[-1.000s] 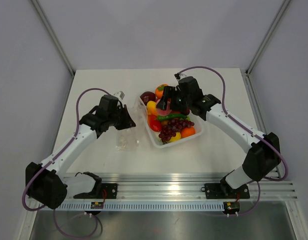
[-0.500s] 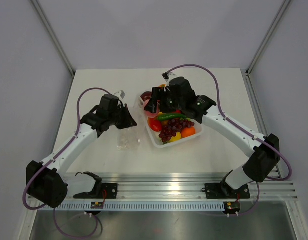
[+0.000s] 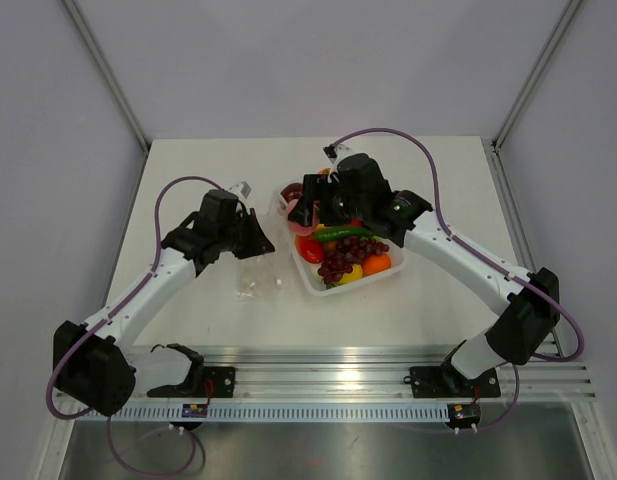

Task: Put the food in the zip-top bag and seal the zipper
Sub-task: Place the fake fruit in the zipper food storage bag, then pick up the fake vegetable from the bin, then place the fake vegetable in the zipper food storage bag.

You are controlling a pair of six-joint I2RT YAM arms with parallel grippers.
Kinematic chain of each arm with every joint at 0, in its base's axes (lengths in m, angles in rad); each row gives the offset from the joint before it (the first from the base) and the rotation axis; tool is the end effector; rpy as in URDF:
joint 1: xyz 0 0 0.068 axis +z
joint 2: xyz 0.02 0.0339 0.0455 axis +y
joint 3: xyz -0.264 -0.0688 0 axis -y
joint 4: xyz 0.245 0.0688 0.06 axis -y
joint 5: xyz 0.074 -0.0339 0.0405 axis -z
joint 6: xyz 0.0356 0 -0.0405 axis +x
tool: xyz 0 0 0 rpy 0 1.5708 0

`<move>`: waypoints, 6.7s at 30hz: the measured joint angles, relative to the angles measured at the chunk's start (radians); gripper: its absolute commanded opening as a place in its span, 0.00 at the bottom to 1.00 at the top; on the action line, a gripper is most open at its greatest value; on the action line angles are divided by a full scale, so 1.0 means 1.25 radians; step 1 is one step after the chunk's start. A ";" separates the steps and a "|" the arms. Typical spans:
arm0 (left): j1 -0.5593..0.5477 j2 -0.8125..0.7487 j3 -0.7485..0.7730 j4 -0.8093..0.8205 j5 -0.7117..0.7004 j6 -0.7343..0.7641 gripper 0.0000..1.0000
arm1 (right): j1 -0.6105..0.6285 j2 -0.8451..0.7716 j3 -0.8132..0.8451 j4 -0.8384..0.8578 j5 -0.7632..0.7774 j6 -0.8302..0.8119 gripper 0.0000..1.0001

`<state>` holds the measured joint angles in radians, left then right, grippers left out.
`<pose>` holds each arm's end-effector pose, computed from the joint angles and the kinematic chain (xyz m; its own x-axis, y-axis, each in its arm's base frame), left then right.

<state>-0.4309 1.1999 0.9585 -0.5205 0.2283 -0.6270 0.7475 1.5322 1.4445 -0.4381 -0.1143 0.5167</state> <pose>0.2285 -0.1139 0.2842 -0.8339 -0.2456 -0.4942 0.0820 0.8305 -0.5510 0.2567 0.2434 0.3607 -0.6894 0.0302 -0.7237 -0.4683 0.7437 0.4771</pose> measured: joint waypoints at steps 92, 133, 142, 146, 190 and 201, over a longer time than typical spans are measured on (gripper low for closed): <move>0.002 -0.061 0.115 -0.176 -0.137 0.104 0.00 | 0.056 0.142 0.048 -0.163 0.427 -0.341 0.77; 0.003 -0.061 0.115 -0.175 -0.086 0.113 0.00 | 0.041 0.181 0.016 -0.171 0.252 -0.670 0.29; 0.004 -0.061 0.111 -0.167 -0.067 0.113 0.00 | 0.041 0.078 -0.006 -0.192 0.272 -0.642 0.28; 0.003 -0.058 0.110 -0.163 -0.064 0.113 0.00 | 0.041 0.041 -0.005 -0.193 0.311 -0.606 0.24; 0.004 -0.047 0.089 -0.097 -0.018 0.055 0.00 | 0.159 0.002 -0.145 0.331 0.245 0.213 0.16; 0.009 -0.080 0.093 -0.089 -0.021 0.028 0.00 | 0.179 0.010 -0.166 0.335 0.244 0.234 0.44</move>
<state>-0.4194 1.1000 1.0752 -0.6319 0.2020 -0.5919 0.9707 1.5444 1.2369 -0.0196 0.1905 0.8097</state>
